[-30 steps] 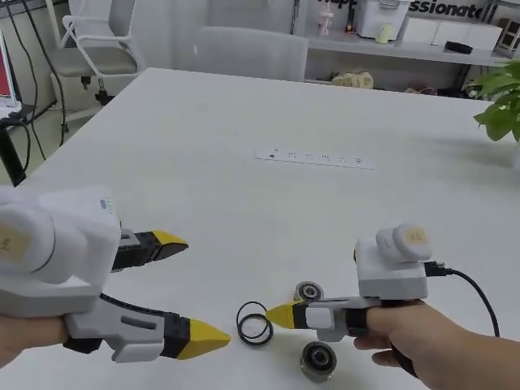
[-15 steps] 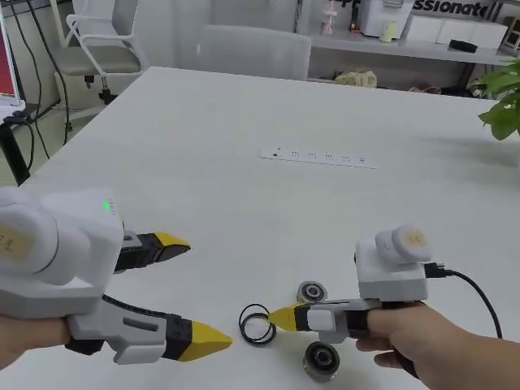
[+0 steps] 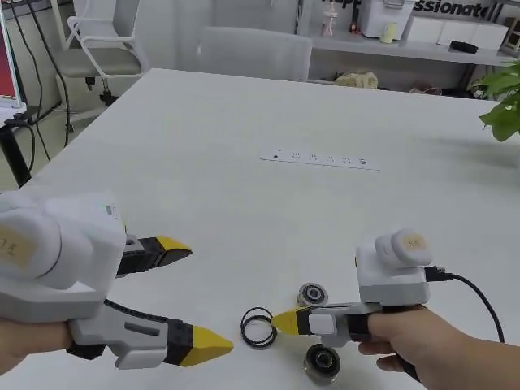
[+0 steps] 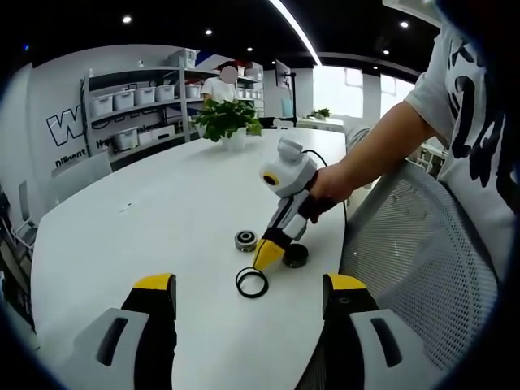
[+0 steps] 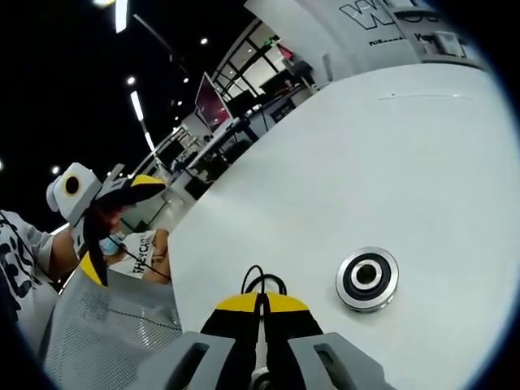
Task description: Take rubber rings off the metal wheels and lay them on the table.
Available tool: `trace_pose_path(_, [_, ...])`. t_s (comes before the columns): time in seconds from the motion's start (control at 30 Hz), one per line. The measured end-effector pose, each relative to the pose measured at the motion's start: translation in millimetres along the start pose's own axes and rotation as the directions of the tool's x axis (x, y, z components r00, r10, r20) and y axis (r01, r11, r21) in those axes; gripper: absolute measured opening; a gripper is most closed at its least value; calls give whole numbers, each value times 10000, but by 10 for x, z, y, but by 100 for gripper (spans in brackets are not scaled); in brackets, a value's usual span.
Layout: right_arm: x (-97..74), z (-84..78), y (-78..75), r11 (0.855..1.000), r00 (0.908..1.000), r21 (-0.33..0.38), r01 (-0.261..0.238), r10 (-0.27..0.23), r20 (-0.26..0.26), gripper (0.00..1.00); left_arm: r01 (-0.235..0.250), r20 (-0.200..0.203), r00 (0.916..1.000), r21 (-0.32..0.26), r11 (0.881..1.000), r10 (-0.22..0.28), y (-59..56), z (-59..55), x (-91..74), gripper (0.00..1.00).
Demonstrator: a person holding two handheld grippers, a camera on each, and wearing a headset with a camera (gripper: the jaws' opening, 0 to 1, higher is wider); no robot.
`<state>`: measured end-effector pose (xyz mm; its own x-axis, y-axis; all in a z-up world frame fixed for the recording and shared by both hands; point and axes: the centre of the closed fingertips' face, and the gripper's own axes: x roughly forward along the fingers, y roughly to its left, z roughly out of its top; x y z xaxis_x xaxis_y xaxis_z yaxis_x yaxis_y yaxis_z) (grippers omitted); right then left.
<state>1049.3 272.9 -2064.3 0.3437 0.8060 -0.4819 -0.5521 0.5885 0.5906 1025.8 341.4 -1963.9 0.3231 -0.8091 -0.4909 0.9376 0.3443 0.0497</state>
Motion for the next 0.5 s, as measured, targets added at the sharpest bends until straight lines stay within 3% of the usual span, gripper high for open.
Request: trace_pose_path(0.5, [-7,1,-15,9999,9999,-101,110,-110,42,0,60,-37,10000,9,10000,-60,-29,4,13,71])
